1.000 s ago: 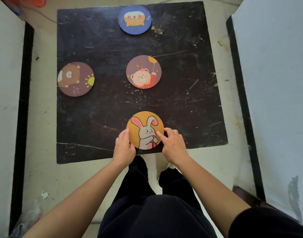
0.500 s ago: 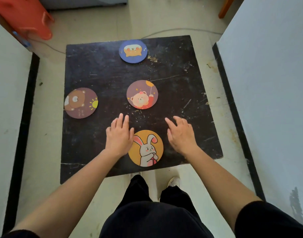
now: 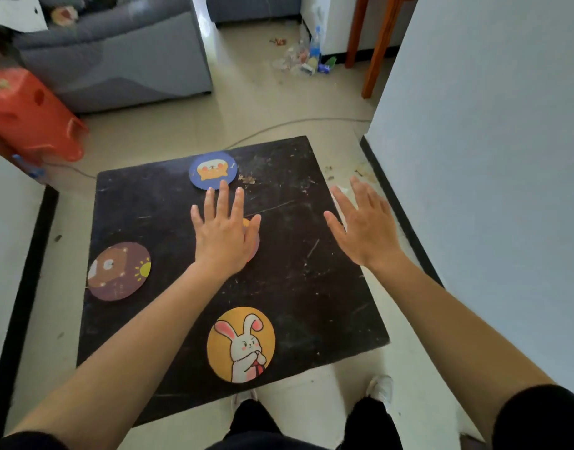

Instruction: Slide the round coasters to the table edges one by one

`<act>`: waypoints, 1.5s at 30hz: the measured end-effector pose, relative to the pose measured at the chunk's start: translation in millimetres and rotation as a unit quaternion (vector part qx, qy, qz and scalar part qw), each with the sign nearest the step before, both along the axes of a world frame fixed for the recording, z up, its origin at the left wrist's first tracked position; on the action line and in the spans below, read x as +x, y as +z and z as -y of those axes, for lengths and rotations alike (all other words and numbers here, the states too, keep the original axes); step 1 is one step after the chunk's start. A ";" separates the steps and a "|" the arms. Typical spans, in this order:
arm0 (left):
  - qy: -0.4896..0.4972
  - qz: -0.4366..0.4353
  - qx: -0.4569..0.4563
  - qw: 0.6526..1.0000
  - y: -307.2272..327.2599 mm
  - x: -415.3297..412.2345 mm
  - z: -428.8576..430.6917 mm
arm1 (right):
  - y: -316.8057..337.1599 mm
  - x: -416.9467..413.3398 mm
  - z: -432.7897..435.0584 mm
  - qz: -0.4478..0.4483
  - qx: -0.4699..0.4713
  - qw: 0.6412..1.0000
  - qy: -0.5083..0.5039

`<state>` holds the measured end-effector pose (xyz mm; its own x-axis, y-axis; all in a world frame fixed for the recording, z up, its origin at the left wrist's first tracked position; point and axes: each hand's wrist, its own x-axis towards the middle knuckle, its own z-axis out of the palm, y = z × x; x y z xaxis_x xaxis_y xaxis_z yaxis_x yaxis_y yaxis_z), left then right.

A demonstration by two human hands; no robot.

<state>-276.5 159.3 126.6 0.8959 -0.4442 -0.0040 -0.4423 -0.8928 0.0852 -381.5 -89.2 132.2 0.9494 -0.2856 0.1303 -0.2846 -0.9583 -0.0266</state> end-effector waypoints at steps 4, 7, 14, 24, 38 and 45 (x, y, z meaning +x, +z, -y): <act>0.013 0.003 0.008 1.000 -5.7 -14.0 63.3 | -8.2 -1.6 68.1 -0.014 0.009 1.000 0.008; 0.046 0.001 -0.001 0.999 -8.2 -35.5 118.1 | -15.2 -5.6 124.6 -0.004 0.024 0.999 0.038; 0.132 -0.015 -0.016 0.991 7.5 -84.3 225.0 | -5.3 -3.9 240.6 -0.017 0.068 0.993 0.099; 0.242 0.011 -0.041 0.969 -1.1 -46.2 271.6 | 2.5 89.6 280.4 -0.007 0.056 0.975 0.217; 0.417 -0.050 -0.067 0.905 -35.4 65.0 241.8 | -16.0 286.1 202.0 -0.081 0.003 0.911 0.404; 0.535 -0.047 -0.068 0.841 -27.6 66.3 189.1 | -7.1 342.3 98.0 -0.103 0.000 0.837 0.538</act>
<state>-210.2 -29.8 99.0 0.7818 0.6134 -0.1117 0.6220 -0.7548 0.2083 -39.2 -187.2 125.0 0.6596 0.7485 -0.0686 0.7439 -0.6631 -0.0834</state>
